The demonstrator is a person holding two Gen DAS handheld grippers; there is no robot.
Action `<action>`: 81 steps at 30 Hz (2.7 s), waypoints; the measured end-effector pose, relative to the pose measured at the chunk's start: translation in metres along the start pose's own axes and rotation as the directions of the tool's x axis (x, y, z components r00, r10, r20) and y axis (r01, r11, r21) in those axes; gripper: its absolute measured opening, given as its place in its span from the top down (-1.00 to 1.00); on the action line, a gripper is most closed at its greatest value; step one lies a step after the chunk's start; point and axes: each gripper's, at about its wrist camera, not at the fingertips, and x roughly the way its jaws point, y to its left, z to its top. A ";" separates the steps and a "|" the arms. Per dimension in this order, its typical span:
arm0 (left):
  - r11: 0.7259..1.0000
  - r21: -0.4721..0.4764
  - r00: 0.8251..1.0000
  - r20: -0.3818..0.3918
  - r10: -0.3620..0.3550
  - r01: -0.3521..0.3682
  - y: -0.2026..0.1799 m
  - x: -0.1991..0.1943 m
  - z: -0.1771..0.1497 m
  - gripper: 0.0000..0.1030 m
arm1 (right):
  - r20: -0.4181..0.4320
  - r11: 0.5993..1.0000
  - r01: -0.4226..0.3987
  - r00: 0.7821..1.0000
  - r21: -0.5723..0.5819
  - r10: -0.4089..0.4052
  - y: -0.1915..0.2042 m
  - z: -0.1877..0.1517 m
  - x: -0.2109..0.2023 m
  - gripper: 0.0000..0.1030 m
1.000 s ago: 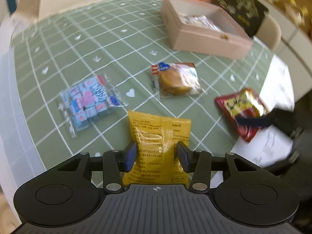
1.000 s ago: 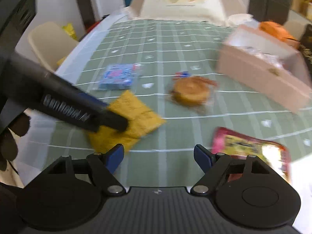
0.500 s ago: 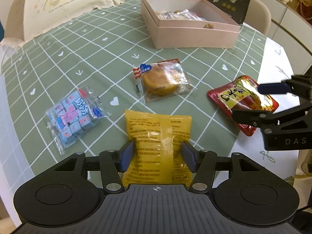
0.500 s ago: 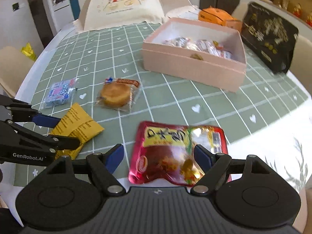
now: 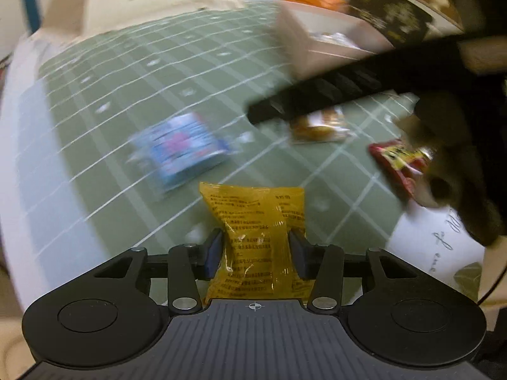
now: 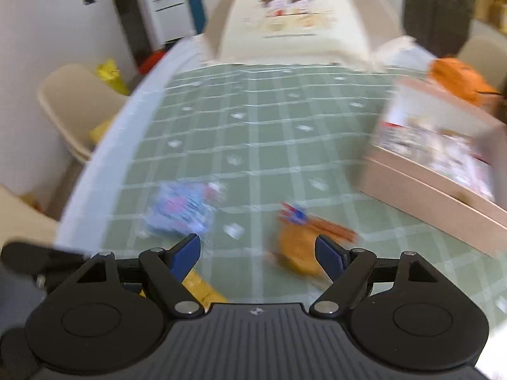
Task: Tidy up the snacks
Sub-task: 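Grasp the Peppa Pig milk-candy packet with the right tool while the left tool holds the yellow bag, then lower both held snacks into the pink box and open both tools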
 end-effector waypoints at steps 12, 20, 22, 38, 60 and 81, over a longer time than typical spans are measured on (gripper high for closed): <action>0.986 -0.151 0.998 -0.030 0.061 -0.065 0.048 -0.018 -0.011 0.01 | -0.127 0.971 -0.070 0.991 -0.230 0.041 0.069 0.039 0.091 -0.23; 0.978 -0.196 0.997 -0.016 0.074 -0.076 0.062 -0.017 -0.001 0.02 | -0.120 0.877 -0.027 0.992 -0.480 -0.035 0.045 -0.031 0.032 -0.17; 0.977 -0.199 0.997 -0.012 0.081 -0.082 0.064 -0.016 0.000 0.02 | -0.082 0.861 0.032 0.993 -0.507 -0.085 0.035 -0.045 0.019 -0.23; 0.964 -0.201 0.985 -0.025 0.172 -0.173 0.077 -0.016 0.007 0.01 | -0.117 0.980 0.042 0.993 0.193 -0.019 0.049 0.030 0.081 -0.42; 0.994 0.086 0.995 -0.069 -0.068 0.073 -0.021 0.023 0.028 -0.15 | -0.027 0.989 0.125 0.992 0.078 -0.124 -0.024 -0.053 -0.051 -0.13; 0.949 0.214 0.947 0.173 -0.269 0.230 -0.066 -0.030 0.115 -0.16 | 0.029 0.939 0.266 0.960 0.218 -0.279 -0.078 -0.085 -0.105 -0.13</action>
